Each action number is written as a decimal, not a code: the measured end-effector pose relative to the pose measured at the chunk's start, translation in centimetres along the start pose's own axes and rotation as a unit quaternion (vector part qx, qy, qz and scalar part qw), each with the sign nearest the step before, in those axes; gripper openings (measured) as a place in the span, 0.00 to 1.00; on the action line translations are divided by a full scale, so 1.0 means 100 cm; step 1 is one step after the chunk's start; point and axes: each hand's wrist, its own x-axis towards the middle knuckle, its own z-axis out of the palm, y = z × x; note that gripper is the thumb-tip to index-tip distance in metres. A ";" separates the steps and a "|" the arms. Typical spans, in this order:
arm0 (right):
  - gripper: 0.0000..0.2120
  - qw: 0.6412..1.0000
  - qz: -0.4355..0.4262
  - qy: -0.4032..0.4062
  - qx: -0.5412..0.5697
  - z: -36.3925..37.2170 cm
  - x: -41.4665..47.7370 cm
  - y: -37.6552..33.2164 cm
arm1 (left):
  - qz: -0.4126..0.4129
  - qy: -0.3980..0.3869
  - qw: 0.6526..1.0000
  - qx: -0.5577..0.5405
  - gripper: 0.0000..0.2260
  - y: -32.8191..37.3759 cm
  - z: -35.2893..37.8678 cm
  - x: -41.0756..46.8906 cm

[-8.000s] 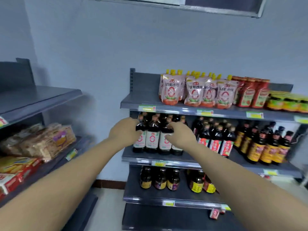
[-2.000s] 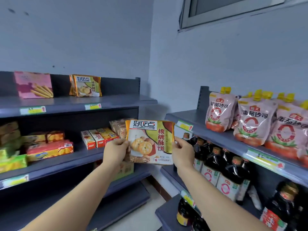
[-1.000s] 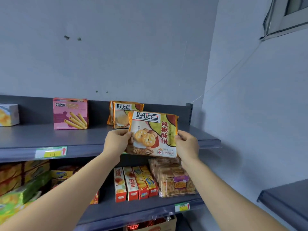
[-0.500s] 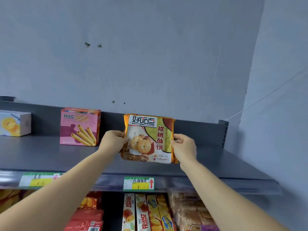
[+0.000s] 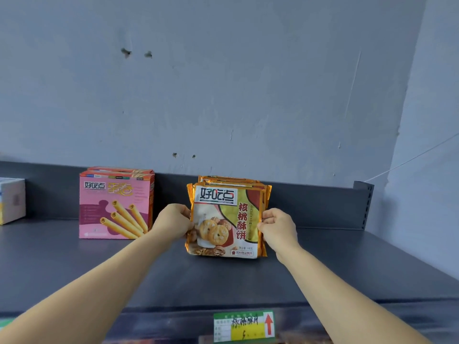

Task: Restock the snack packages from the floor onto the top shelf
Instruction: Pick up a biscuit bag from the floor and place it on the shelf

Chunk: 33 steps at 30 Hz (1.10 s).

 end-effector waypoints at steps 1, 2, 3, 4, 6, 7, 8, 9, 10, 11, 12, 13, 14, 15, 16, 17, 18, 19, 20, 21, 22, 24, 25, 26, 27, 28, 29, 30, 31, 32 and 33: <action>0.09 1.000 0.005 0.005 -0.006 0.003 0.003 0.001 | 0.006 -0.004 1.000 0.011 0.03 -0.002 0.001 0.004; 0.08 1.000 0.009 0.010 -0.010 0.006 0.005 0.002 | 0.012 -0.008 1.000 0.020 0.03 -0.002 0.002 0.007; 0.08 1.000 0.012 0.015 -0.012 0.008 0.007 0.003 | 0.018 -0.011 0.999 0.024 0.03 -0.004 0.003 0.010; 0.08 1.000 0.013 0.020 -0.015 0.010 0.009 0.003 | 0.023 -0.011 0.999 0.026 0.04 -0.005 0.004 0.013; 0.07 0.999 0.014 0.025 -0.020 0.013 0.013 0.004 | 0.036 -0.005 0.999 0.036 0.04 -0.007 0.006 0.017; 0.07 0.999 0.014 0.026 -0.021 0.014 0.014 0.004 | 0.041 -0.002 0.998 0.043 0.03 -0.008 0.007 0.017; 0.07 0.999 0.015 0.026 -0.021 0.015 0.014 0.004 | 0.047 0.002 0.998 0.047 0.03 -0.008 0.007 0.017; 0.07 0.999 0.015 0.026 -0.020 0.015 0.015 0.005 | 0.052 0.004 0.997 0.051 0.02 -0.009 0.008 0.017; 0.07 0.999 0.014 0.026 -0.021 0.015 0.014 0.005 | 0.054 0.006 0.997 0.055 0.02 -0.009 0.008 0.016; 0.08 0.999 0.011 0.025 -0.024 0.015 0.014 0.005 | 0.054 0.008 0.997 0.061 0.02 -0.008 0.008 0.015; 0.09 0.999 0.007 0.021 -0.030 0.014 0.013 0.005 | 0.055 0.010 0.996 0.069 0.01 -0.007 0.008 0.013; 0.10 0.999 0.002 0.016 -0.038 0.013 0.011 0.005 | 0.054 0.011 0.995 0.078 0.02 -0.007 0.008 0.010; 0.12 0.999 -0.001 0.010 -0.046 0.012 0.009 0.004 | 0.052 0.012 0.995 0.087 0.05 -0.006 0.007 0.007; 0.14 0.999 -0.005 0.006 -0.053 0.010 0.007 0.005 | 0.051 0.012 0.994 0.097 0.09 -0.004 0.006 0.003; 0.16 0.998 -0.008 0.003 -0.061 0.008 0.004 0.005 | 0.050 0.012 0.993 0.105 0.12 -0.002 0.005 -0.002; 0.17 0.998 -0.009 0.000 -0.067 0.005 0.000 0.005 | 0.050 0.010 0.993 0.110 0.16 0.000 0.005 -0.007; 0.18 0.997 -0.010 -0.005 -0.074 0.002 -0.004 0.004 | 0.050 0.008 0.992 0.115 0.19 0.002 0.004 -0.013; 0.18 0.996 -0.014 -0.012 -0.082 -0.002 -0.008 0.004 | 0.052 0.008 0.991 0.125 0.22 0.004 0.004 -0.020; 0.19 0.995 -0.020 -0.018 -0.091 -0.006 -0.013 0.004 | 0.055 0.013 0.989 0.140 0.25 0.007 0.004 -0.028; 0.20 0.994 -0.026 -0.022 -0.101 -0.011 -0.018 0.004 | 0.063 0.024 0.985 0.156 0.25 0.009 0.004 -0.036; 0.21 0.993 -0.033 -0.025 -0.109 -0.016 -0.023 0.004 | 0.077 0.037 0.982 0.169 0.25 0.011 0.003 -0.043; 0.21 0.991 -0.044 -0.025 -0.123 -0.029 -0.036 0.006 | 0.109 0.057 0.977 0.175 0.23 0.012 0.004 -0.058; 0.21 0.990 -0.048 -0.023 -0.132 -0.034 -0.039 0.007 | 0.126 0.060 0.974 0.178 0.22 0.013 0.005 -0.062; 0.21 0.989 -0.049 -0.022 -0.141 -0.039 -0.045 0.008 | 0.140 0.055 0.972 0.183 0.22 0.014 0.007 -0.069; 0.20 0.987 -0.050 -0.021 -0.149 -0.046 -0.051 0.010 | 0.151 0.046 0.969 0.191 0.22 0.016 0.009 -0.076; 0.18 0.987 -0.049 -0.021 -0.154 -0.052 -0.058 0.011 | 0.161 0.038 0.966 0.201 0.22 0.019 0.012 -0.083; 0.17 0.986 -0.047 -0.019 -0.158 -0.058 -0.066 0.013 | 0.174 0.030 0.962 0.207 0.21 0.021 0.016 -0.090; 0.16 0.985 -0.046 -0.017 -0.164 -0.065 -0.074 0.016 | 0.188 0.019 0.959 0.212 0.20 0.024 0.020 -0.097; 0.15 0.984 -0.044 -0.014 -0.172 -0.072 -0.083 0.017 | 0.205 0.009 0.954 0.219 0.19 0.027 0.024 -0.105; 0.14 0.982 -0.043 -0.009 -0.182 -0.080 -0.091 0.019 | 0.224 -0.003 0.947 0.231 0.18 0.029 0.028 -0.111; 0.14 0.980 -0.040 -0.002 -0.193 -0.087 -0.099 0.021 | 0.242 -0.016 0.939 0.244 0.18 0.031 0.032 -0.118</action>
